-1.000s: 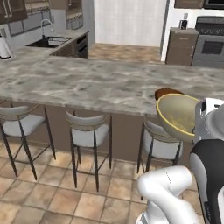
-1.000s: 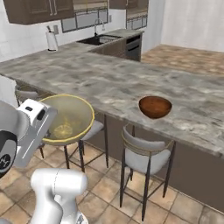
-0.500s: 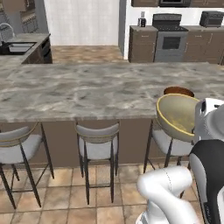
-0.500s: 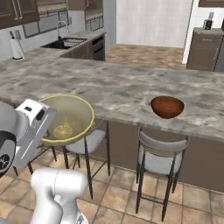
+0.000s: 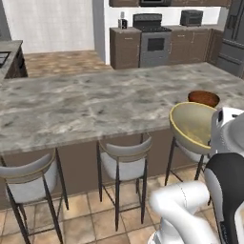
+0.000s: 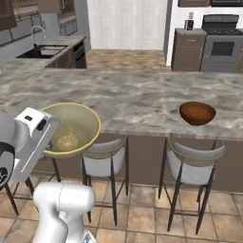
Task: Pick up the bowls from the cabinet and place each bowl in front of a stool on the dining counter.
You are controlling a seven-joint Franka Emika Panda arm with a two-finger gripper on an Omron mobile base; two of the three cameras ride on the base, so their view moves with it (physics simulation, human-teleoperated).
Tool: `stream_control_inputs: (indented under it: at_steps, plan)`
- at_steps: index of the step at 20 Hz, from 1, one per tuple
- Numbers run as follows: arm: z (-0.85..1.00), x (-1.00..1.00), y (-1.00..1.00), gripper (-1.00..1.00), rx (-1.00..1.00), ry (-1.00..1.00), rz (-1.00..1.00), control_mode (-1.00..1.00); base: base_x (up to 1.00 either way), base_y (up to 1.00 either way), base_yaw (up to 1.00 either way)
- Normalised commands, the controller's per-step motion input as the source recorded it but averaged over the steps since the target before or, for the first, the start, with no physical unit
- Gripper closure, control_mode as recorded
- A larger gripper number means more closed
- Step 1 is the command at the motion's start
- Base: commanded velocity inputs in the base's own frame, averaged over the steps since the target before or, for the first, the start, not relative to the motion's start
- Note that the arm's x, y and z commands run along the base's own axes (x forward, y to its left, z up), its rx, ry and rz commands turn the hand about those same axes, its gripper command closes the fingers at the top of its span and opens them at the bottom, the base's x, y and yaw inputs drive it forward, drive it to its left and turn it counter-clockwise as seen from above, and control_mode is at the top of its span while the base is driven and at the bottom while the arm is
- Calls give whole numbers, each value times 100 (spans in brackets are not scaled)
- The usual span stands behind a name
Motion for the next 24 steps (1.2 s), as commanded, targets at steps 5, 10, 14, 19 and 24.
stream_control_inputs:
  at_steps: [5, 10, 14, 19, 24]
  plan:
    - [0, 0, 0, 100, 0, 0, 0, 100, 51, 3, -31]
    - [0, 0, 0, 100, 0, 0, 0, 100, 70, 15, -10]
    - [0, 0, 0, 100, 0, 0, 0, 100, 58, 36, -4]
    - [0, 0, 0, 100, 0, 0, 0, 100, 57, 30, -5]
    - [0, 0, 0, 100, 0, 0, 0, 100, 63, 45, -7]
